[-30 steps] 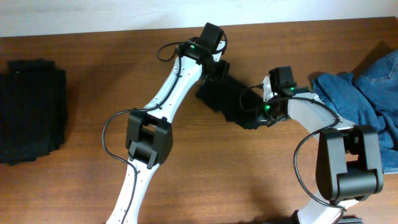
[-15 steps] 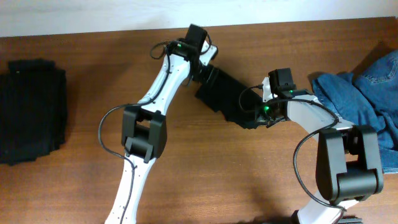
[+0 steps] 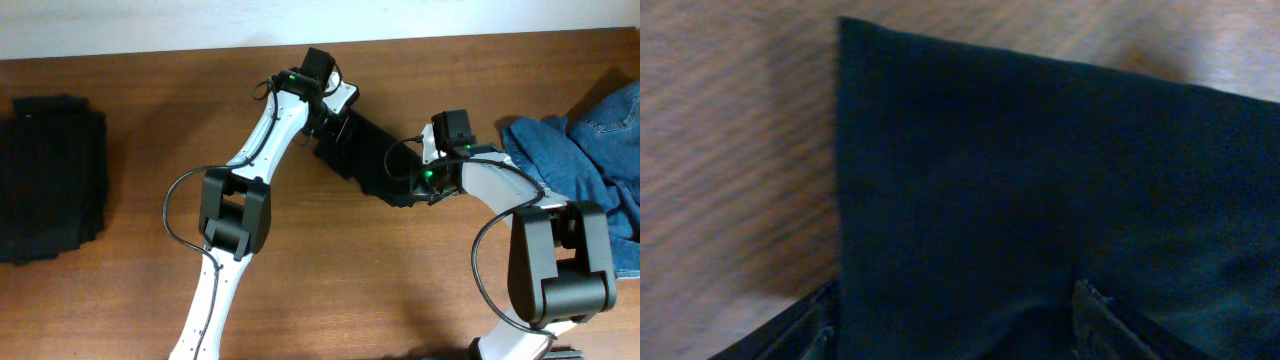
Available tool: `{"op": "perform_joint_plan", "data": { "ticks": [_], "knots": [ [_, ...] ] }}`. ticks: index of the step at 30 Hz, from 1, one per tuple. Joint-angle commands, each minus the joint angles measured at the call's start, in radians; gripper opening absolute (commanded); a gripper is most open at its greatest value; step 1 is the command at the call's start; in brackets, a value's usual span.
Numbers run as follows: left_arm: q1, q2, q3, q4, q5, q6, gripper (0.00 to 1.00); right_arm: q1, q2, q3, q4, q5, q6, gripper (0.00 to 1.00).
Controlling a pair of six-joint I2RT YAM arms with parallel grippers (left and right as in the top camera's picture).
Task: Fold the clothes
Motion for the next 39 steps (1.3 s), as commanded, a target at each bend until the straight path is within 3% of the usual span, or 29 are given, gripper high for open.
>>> {"op": "perform_joint_plan", "data": {
  "ticks": [1, 6, 8, 10, 12, 14, 17, 20, 23, 24, 27, 35, 39],
  "knots": [
    [-0.006, 0.053, 0.006, -0.034, 0.068, 0.014, 0.71, 0.008, 0.012, -0.025, 0.004, -0.019, 0.001, 0.04],
    [-0.005, 0.053, 0.006, -0.084, 0.064, 0.028, 0.70, 0.008, 0.012, -0.025, 0.004, -0.019, 0.001, 0.04],
    [-0.005, 0.053, 0.006, -0.096, 0.064, 0.045, 0.65, 0.008, 0.012, -0.025, 0.005, -0.019, 0.001, 0.04],
    [-0.006, 0.053, 0.006, -0.097, 0.064, 0.047, 0.48, 0.008, 0.012, -0.025, 0.005, -0.019, 0.001, 0.04],
    [-0.006, 0.053, 0.006, -0.095, 0.064, 0.047, 0.16, 0.008, 0.012, -0.025, 0.005, -0.020, 0.001, 0.05],
    [-0.004, 0.053, 0.006, -0.093, 0.064, 0.047, 0.00, 0.008, 0.012, -0.024, 0.008, -0.021, 0.001, 0.13],
    [0.003, 0.053, 0.007, -0.097, 0.064, 0.047, 0.01, 0.007, -0.001, 0.001, -0.004, -0.038, 0.000, 0.24],
    [0.014, 0.053, 0.029, -0.126, 0.062, 0.047, 0.01, 0.007, -0.054, 0.090, -0.065, -0.095, -0.032, 0.45],
    [0.031, 0.053, 0.089, -0.164, 0.060, 0.047, 0.01, 0.007, -0.118, 0.212, -0.146, -0.105, -0.050, 0.74],
    [0.038, 0.053, 0.115, -0.179, 0.060, 0.047, 0.01, 0.006, -0.134, 0.247, -0.175, -0.089, -0.050, 0.77],
    [0.068, 0.053, 0.257, -0.267, 0.010, 0.046, 0.00, 0.006, -0.170, 0.334, -0.272, -0.038, -0.049, 0.81],
    [0.138, 0.053, 0.647, -0.520, -0.266, 0.008, 0.01, 0.005, -0.169, 0.341, -0.397, 0.091, -0.006, 0.83],
    [0.146, -0.022, 0.666, -0.558, -0.399, -0.024, 0.01, 0.005, -0.169, 0.335, -0.400, 0.091, -0.007, 0.84]
  ]
}}
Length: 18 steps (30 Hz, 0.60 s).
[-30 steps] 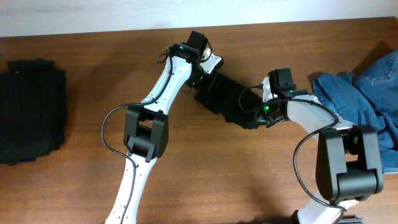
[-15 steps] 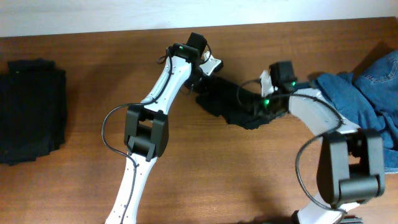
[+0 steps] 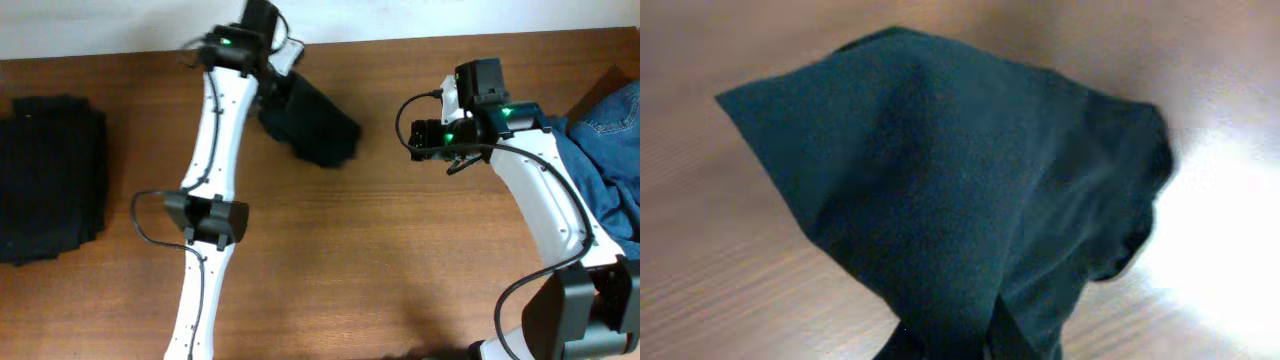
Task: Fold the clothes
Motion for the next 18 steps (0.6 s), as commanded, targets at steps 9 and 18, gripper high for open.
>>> {"op": "perform_joint_plan", "data": {
  "ticks": [9, 18],
  "knots": [
    [-0.083, -0.190, 0.021, -0.028, -0.347, -0.118, 0.00, -0.065, 0.006, -0.003, -0.048, 0.050, 0.013, 0.83],
    [-0.262, -0.197, 0.011, -0.006, -0.481, -0.223, 0.01, -0.219, 0.006, -0.003, -0.078, 0.043, 0.013, 0.85]
  ]
}}
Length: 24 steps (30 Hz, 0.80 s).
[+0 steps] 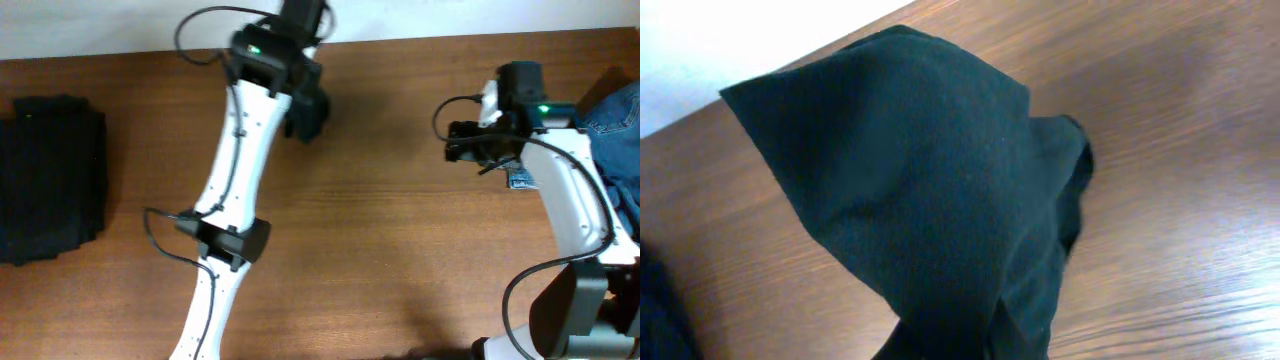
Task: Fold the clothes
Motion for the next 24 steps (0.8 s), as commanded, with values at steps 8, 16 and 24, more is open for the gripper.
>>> {"op": "perform_joint_plan", "data": {
  "ticks": [8, 16, 24],
  "knots": [
    [-0.148, -0.025, -0.086, 0.142, -0.087, -0.074, 0.01, -0.086, 0.005, -0.003, -0.021, -0.007, 0.010, 0.85],
    [-0.033, -0.040, -0.085, 0.070, -0.113, -0.048, 0.01, -0.085, 0.005, -0.003, -0.029, -0.014, 0.011, 0.85],
    [0.158, -0.074, -0.085, -0.026, -0.291, -0.049, 0.01, -0.085, 0.005, -0.003, -0.021, -0.053, 0.010, 0.84]
  ]
}}
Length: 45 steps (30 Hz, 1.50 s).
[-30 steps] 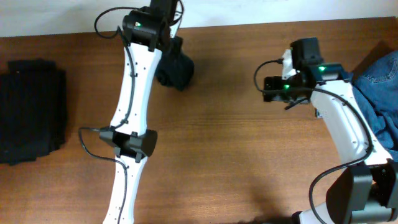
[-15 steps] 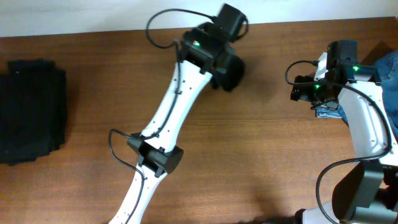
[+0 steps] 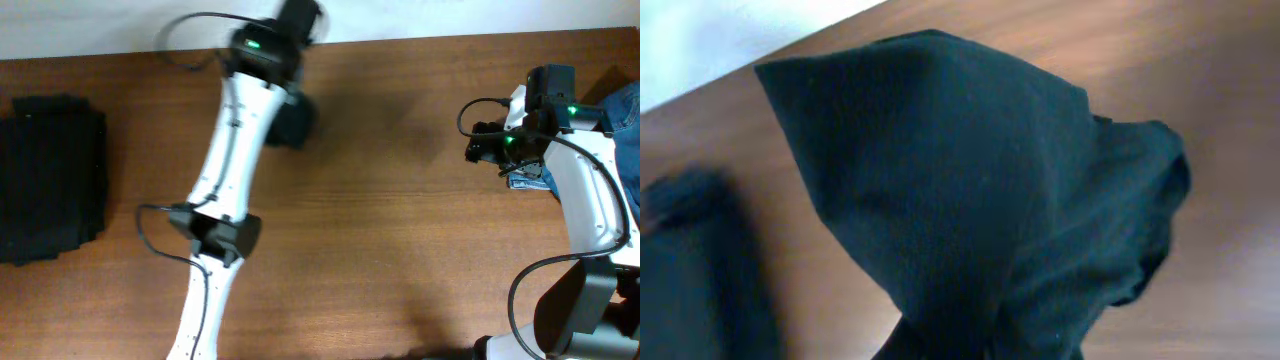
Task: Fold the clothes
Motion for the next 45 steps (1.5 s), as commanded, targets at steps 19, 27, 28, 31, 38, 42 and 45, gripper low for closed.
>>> {"op": "perform_joint_plan", "data": {
  "ticks": [19, 27, 28, 31, 38, 42, 45],
  "knots": [
    [-0.098, 0.055, -0.183, 0.147, -0.013, -0.063, 0.01, -0.001, 0.016, -0.022, 0.022, -0.020, 0.010, 0.84],
    [-0.275, 0.101, -0.227, 0.250, -0.113, -0.065, 0.01, -0.001, 0.016, -0.026, 0.029, -0.016, 0.009, 0.84],
    [-0.288, 0.100, -0.226, 0.262, -0.111, -0.065, 0.01, -0.001, 0.016, -0.026, 0.029, -0.016, 0.009, 0.84],
    [-0.312, 0.101, -0.227, 0.285, 0.008, -0.065, 0.01, -0.001, 0.016, -0.026, 0.033, -0.016, 0.010, 0.84],
    [-0.330, 0.120, -0.229, 0.358, 0.286, -0.066, 0.34, -0.001, 0.016, -0.026, 0.028, -0.016, -0.001, 0.84],
    [-0.330, 0.153, -0.235, 0.419, 0.491, -0.049, 0.50, -0.001, 0.016, -0.026, 0.035, -0.018, -0.001, 0.84],
    [-0.330, 0.159, -0.235, 0.507, 0.718, 0.029, 0.62, -0.001, 0.016, -0.026, 0.042, -0.021, -0.003, 0.84]
  ]
}}
